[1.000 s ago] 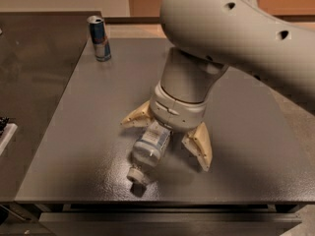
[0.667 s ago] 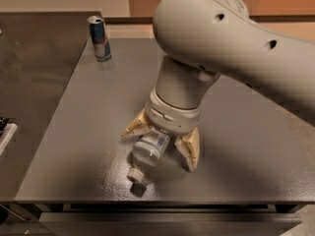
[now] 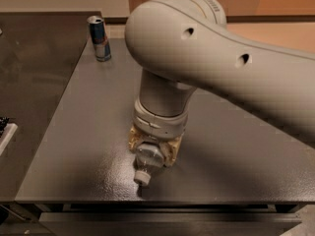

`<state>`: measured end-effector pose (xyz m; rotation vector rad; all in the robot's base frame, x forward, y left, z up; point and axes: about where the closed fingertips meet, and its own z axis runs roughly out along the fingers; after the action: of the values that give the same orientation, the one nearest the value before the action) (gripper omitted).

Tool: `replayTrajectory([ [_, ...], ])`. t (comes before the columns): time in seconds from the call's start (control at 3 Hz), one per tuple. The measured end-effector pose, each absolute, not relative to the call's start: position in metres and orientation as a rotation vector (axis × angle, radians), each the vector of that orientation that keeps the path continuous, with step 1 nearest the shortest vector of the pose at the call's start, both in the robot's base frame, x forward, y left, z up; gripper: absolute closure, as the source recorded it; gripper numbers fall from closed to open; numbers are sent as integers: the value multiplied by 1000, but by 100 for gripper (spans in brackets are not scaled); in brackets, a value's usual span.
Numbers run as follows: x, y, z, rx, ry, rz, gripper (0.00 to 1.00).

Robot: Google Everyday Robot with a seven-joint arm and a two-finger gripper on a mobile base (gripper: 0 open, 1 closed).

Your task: Place blue plastic bottle upright

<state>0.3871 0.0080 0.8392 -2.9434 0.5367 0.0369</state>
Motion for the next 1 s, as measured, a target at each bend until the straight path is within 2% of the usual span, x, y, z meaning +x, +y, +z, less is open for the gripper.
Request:
replayTrajectory([
  [0.33,390,15,851,-2943,622,-22,88],
  [0.67,396,24,873,-2892,761,-61,100],
  [1.0,409,29,896,-2800,957,-52,100],
])
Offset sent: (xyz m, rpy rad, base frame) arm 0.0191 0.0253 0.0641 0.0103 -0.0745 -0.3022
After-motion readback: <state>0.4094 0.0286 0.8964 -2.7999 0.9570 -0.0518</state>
